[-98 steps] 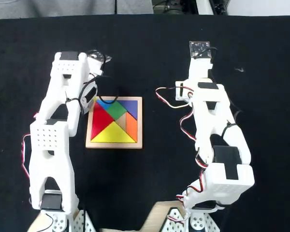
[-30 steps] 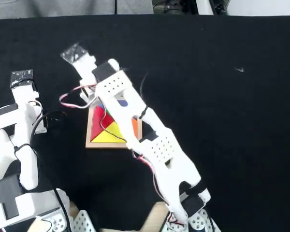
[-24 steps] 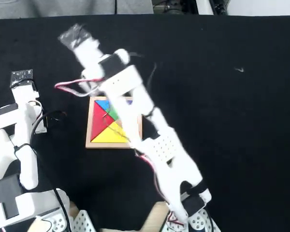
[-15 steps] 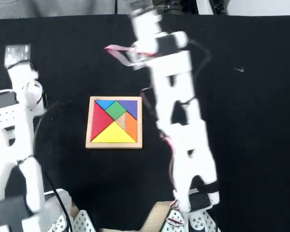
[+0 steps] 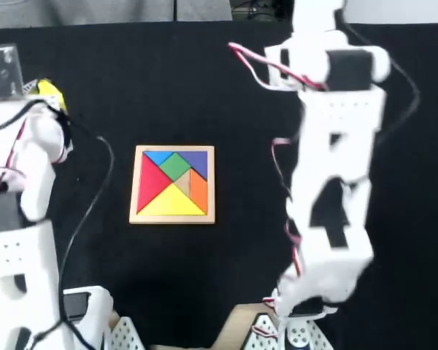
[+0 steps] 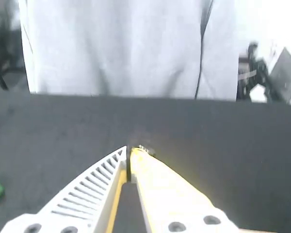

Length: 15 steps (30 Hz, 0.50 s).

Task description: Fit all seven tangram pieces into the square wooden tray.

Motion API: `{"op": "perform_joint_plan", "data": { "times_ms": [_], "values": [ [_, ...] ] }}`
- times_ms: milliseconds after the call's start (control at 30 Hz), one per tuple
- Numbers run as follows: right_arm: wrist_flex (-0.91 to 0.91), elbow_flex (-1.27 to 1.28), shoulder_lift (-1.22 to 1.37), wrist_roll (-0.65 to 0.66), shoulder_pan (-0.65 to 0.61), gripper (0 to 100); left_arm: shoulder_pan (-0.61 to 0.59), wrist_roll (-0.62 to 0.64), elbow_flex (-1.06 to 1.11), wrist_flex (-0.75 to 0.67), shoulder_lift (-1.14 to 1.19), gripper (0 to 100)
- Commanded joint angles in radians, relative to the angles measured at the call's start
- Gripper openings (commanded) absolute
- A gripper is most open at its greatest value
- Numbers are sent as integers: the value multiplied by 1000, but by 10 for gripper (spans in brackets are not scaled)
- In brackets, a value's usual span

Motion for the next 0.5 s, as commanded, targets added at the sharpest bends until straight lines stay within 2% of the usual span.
{"op": "perform_joint_plan", "data": {
  "times_ms": [0,200,367,467],
  "values": [
    [32,143,-257,5,9,10,13,-11,2,-26,-141,34],
    [32,363,-553,0,9,10,13,-15,1,12,-370,44],
    [32,530,-789,3,9,10,13,-11,12,121,-559,147],
    [31,634,-918,5,9,10,13,-15,73,135,-666,162]
  ]
}}
